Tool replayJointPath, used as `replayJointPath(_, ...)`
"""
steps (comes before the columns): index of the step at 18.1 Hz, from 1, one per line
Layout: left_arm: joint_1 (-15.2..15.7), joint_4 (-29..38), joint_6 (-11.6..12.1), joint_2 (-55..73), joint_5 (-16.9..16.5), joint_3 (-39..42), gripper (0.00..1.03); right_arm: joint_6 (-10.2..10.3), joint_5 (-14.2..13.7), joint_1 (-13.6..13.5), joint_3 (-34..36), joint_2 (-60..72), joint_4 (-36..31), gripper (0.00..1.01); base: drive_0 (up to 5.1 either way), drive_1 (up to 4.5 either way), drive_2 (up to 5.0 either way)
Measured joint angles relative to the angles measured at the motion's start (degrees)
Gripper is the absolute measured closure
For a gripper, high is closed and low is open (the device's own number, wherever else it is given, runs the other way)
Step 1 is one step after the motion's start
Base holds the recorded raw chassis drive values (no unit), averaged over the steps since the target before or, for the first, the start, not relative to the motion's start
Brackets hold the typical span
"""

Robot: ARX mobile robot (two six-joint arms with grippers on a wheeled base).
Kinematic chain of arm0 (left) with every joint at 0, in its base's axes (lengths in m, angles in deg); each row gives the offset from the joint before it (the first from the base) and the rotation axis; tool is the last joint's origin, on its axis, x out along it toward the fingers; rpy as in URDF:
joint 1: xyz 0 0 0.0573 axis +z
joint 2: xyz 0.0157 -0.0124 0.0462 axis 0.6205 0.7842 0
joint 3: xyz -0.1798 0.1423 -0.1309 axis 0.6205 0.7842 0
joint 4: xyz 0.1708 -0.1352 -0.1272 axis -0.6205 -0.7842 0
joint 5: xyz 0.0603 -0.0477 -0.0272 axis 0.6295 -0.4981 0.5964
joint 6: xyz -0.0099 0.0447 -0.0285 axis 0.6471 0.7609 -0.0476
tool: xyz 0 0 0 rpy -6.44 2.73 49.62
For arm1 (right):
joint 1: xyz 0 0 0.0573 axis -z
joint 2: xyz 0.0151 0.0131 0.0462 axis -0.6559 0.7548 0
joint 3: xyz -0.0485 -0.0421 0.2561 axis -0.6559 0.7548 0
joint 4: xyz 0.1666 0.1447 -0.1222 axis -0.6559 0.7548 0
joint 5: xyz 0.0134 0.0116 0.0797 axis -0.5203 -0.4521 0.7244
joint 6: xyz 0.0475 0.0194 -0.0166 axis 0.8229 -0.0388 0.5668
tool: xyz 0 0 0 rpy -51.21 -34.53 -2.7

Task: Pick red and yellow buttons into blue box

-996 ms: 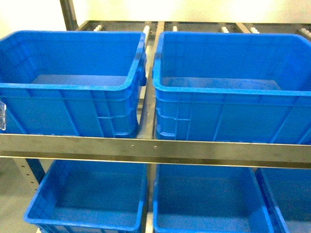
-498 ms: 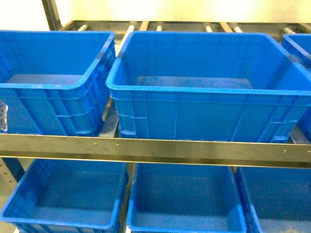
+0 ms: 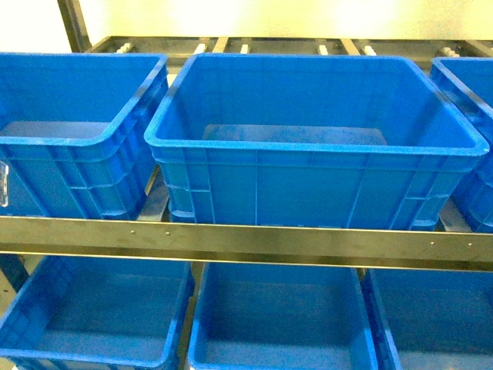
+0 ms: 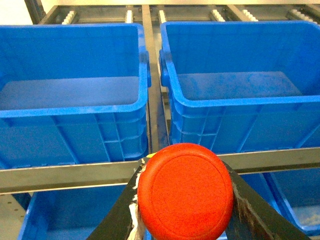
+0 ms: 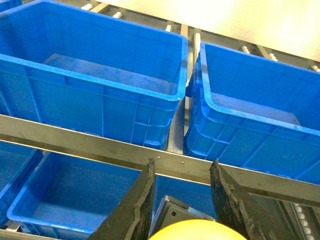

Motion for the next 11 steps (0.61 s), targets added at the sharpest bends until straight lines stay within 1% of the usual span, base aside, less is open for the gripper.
replayJointPath(9,0.0,-0.2,0.0,0.2,0.0,0.0,0.71,0.0,0.0,0.0,0.0,0.0,0.1,0.71,0.0,4.33,-4.3)
replayJointPath(11,0.0,-0.5,0.0,0.6,0.0,0.0,0.71,0.0,0.0,0.0,0.1,0.1,0.5,0.71,0.0,0.0,0.0)
